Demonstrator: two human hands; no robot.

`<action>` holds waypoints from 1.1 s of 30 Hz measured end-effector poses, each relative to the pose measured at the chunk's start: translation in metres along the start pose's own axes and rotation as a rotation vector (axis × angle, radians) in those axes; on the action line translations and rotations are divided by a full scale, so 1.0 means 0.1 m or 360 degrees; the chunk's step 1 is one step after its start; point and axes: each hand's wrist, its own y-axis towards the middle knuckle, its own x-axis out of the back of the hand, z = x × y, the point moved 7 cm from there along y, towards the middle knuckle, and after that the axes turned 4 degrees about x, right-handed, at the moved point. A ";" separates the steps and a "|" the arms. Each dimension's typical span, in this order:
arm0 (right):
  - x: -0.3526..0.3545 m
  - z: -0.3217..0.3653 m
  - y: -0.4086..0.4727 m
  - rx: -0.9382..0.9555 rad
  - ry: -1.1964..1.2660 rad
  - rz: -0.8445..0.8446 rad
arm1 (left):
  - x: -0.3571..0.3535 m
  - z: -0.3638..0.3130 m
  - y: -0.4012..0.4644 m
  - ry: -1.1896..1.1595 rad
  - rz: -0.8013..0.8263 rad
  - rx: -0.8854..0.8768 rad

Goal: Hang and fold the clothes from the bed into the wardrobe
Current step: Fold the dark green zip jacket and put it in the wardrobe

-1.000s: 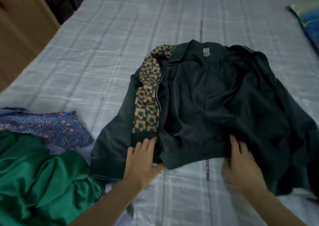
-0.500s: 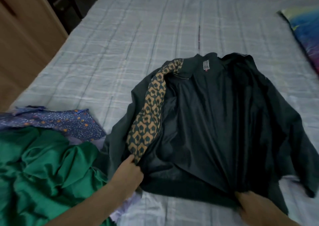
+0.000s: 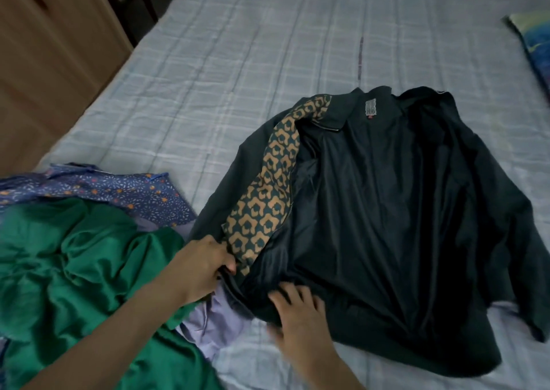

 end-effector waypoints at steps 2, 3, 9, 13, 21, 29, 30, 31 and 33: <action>0.00 0.01 0.08 -0.0080 0.0001 -0.0067 | 0.01 0.00 -0.01 0.0014 0.0210 0.0036; 0.03 0.04 0.10 -0.0039 -0.0005 -0.0089 | 0.01 0.01 -0.02 0.0000 0.0248 0.0067; 0.09 0.23 -0.14 0.0299 -0.0150 0.0170 | 0.12 0.12 0.00 -0.0317 -0.0124 0.0203; 0.38 0.19 -0.06 -0.0231 0.0395 0.0188 | 0.50 -0.11 -0.24 -0.1020 -0.0753 0.0079; 0.92 0.07 0.05 -0.0941 0.2941 0.0063 | 0.61 -1.11 -0.54 -0.0709 -0.0767 -0.0727; 1.21 -0.51 -0.32 -0.0802 0.2804 -0.0460 | -0.05 -1.28 -0.31 -0.0474 -0.0879 -0.0197; 1.23 -0.52 -0.35 -0.0771 0.2889 -0.0428 | -0.23 -1.19 -0.23 -0.0517 -0.0758 0.0059; 1.21 -0.53 -0.38 -0.0786 0.2937 -0.0350 | -0.40 -1.09 -0.17 -0.0532 -0.0669 0.0262; 1.14 -0.71 -0.50 -0.0856 0.2628 -0.0403 | -0.62 -1.02 -0.10 -0.0451 -0.0548 0.0327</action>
